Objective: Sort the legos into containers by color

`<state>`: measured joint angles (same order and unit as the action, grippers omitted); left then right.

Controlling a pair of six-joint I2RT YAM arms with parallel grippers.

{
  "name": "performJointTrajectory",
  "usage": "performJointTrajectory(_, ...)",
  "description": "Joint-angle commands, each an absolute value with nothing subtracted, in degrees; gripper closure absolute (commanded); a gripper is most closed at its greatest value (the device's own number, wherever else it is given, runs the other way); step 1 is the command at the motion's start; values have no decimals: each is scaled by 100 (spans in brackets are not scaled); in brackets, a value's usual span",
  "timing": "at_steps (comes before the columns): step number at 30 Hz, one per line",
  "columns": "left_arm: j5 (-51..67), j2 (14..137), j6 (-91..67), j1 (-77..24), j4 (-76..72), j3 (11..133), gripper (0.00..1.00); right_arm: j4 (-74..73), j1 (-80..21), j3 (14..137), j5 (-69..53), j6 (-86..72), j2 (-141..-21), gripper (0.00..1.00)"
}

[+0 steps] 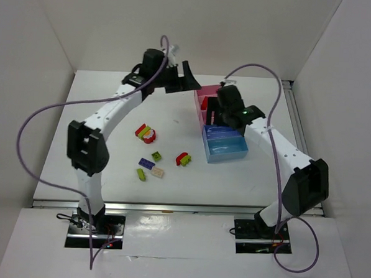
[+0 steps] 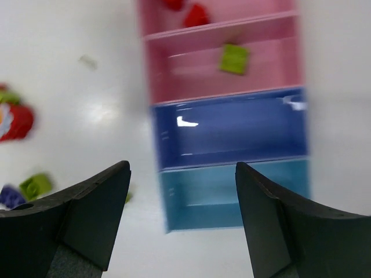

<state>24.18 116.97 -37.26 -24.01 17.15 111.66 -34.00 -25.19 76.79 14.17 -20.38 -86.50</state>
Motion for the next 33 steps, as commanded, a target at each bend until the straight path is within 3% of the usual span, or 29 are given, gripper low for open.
performJointTrajectory(1, 1802, 10549, -3348, -1812, 1995, 10251, 1, -3112, -3303, 7770, 1284, -1679, -8780, 20)
performJointTrajectory(5, 1531, 9503, -3271, -1205, 1995, 8661, 1, -3111, -3779, 7708, 1107, -1740, -9061, 17)
performJointTrajectory(9, 1232, 8983, -3050, -871, 2328, 8122, 1, -3050, -3981, 7821, 1107, -1793, -9316, 17)
performJointTrajectory(19, 1389, 8851, -3103, -668, 2557, 7813, 1, -3551, -4543, 8253, 836, -1205, -10370, 16)
performJointTrajectory(33, 1485, 9263, -3155, -562, 2672, 7989, 2, -3631, -4387, 8236, 520, -914, -10846, 12)
